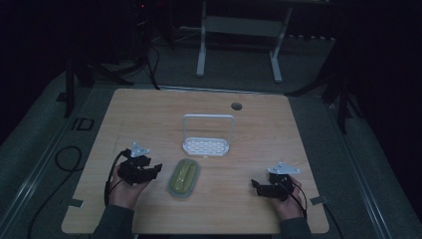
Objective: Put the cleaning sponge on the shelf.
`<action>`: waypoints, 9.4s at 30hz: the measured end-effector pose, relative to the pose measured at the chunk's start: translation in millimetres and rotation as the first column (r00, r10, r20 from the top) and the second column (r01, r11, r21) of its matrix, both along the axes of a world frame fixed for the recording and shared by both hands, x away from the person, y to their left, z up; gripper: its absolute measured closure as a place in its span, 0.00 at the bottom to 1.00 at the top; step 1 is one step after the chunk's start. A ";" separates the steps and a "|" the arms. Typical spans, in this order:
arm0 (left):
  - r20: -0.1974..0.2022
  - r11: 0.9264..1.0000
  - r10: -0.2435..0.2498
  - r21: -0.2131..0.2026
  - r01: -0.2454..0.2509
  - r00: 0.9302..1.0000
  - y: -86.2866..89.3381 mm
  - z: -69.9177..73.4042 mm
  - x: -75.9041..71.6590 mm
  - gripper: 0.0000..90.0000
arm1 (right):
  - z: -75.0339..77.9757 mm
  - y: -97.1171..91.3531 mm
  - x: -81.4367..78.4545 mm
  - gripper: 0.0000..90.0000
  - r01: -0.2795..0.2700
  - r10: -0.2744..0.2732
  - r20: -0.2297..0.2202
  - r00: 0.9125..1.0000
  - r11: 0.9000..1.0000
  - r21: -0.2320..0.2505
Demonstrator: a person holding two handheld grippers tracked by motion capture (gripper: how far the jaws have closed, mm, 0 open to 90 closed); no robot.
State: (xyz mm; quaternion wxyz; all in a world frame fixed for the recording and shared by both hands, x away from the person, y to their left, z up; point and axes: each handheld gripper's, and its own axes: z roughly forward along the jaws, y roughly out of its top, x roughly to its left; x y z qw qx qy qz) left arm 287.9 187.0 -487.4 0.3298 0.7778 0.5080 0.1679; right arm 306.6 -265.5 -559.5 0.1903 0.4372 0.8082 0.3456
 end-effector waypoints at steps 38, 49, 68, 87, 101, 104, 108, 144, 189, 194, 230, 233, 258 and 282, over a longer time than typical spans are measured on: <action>-0.054 0.998 -0.060 0.010 0.061 0.997 -35.7 26.4 12.5 0.57 | 0.0 0.0 0.0 0.20 0.000 0.000 0.000 1.000 1.000 0.000; -0.077 0.997 -0.075 0.012 0.076 0.994 -41.8 26.0 14.6 0.60 | 0.0 0.0 0.0 0.20 0.000 0.000 0.001 1.000 1.000 0.001; -0.111 0.993 -0.107 0.037 0.111 0.988 -55.5 25.9 16.2 0.63 | 0.0 0.2 0.0 0.20 0.002 -0.002 -0.001 1.000 1.000 0.002; -0.141 0.990 -0.115 0.060 0.125 0.983 -65.4 25.1 17.8 0.59 | -0.1 0.1 0.0 0.20 0.001 -0.001 0.001 1.000 1.000 0.001; -0.185 0.988 -0.125 0.062 0.138 0.975 -79.4 21.5 23.1 0.55 | 0.0 0.1 0.0 0.20 0.001 -0.001 0.000 1.000 1.000 0.001; -0.207 0.989 -0.119 0.062 0.134 0.971 -82.3 19.7 25.7 0.54 | -0.1 0.1 0.0 0.20 0.001 -0.001 0.001 1.000 1.000 0.001; -0.234 0.988 -0.115 0.070 0.135 0.965 -85.7 18.4 28.9 0.54 | -0.1 0.0 0.0 0.20 -0.001 0.001 0.001 1.000 1.000 0.000; -0.369 0.973 -0.122 0.138 0.184 0.921 -104.6 2.9 44.7 0.66 | -0.1 -0.1 0.2 0.20 -0.001 0.001 0.003 1.000 1.000 0.000; -0.396 0.883 -0.286 0.246 0.400 0.873 -105.7 22.5 50.1 0.80 | -0.1 -0.1 0.2 0.20 -0.001 0.001 0.002 1.000 1.000 0.000; -0.368 0.875 -0.339 0.214 0.434 0.866 -103.7 26.0 51.9 0.80 | -0.1 -0.1 0.2 0.20 -0.001 0.001 0.003 1.000 1.000 0.000; -0.257 0.813 -0.488 0.214 0.542 0.834 -99.9 49.2 74.3 0.80 | 0.0 0.1 0.0 0.20 0.001 -0.001 0.000 1.000 1.000 0.002; -0.253 0.809 -0.493 0.217 0.546 0.832 -100.0 50.8 75.7 0.80 | 0.0 0.1 0.0 0.20 0.001 -0.001 0.000 1.000 1.000 0.002; -0.234 0.761 -0.542 0.271 0.590 0.807 -101.0 68.1 93.7 0.80 | -0.1 0.0 0.2 0.20 0.000 0.000 0.003 1.000 1.000 0.001; -0.213 0.665 -0.631 0.345 0.662 0.745 -118.5 76.4 103.7 0.80 | -0.1 0.0 0.2 0.20 0.000 0.000 0.003 1.000 1.000 0.001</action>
